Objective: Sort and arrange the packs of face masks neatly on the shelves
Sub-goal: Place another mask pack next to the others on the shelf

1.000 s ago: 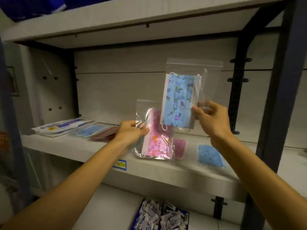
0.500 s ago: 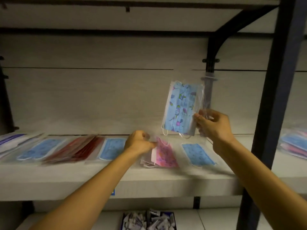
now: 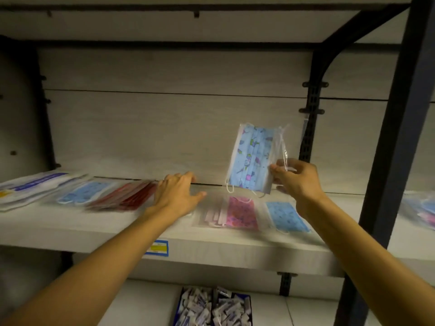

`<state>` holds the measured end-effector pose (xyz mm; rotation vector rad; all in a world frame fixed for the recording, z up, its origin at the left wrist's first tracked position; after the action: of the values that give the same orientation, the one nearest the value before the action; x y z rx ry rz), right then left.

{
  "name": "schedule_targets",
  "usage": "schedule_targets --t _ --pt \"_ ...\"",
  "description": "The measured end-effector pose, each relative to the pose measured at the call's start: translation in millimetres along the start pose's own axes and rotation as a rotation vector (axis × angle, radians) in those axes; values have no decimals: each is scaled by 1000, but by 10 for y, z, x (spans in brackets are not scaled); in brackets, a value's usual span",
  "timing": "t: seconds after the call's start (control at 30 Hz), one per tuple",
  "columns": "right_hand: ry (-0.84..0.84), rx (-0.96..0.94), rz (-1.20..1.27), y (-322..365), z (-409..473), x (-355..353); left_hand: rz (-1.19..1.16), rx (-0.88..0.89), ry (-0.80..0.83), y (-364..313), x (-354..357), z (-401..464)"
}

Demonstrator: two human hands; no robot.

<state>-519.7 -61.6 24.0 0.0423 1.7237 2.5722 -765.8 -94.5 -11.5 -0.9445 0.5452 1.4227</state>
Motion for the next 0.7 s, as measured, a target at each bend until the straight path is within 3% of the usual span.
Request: schedule_targets --t 0.13,0.3,0.7 --pt "69 26 17 -71 2 210 80 4 -72 268 -171 -272" --pt "127 56 23 -180 -27 522 230 -115 -102 735 -428 -596" --pt "110 -11 -3 -23 -216 1112 261 -174 -151 1657 -940 -809"
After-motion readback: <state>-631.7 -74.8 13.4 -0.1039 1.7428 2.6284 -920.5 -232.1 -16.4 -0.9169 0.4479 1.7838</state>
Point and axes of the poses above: each hand's wrist, its own z-axis towards the middle knuckle, its own x-axis out of the palm, y = z × x, the point moved 1 cm from there along z, towards the middle knuckle
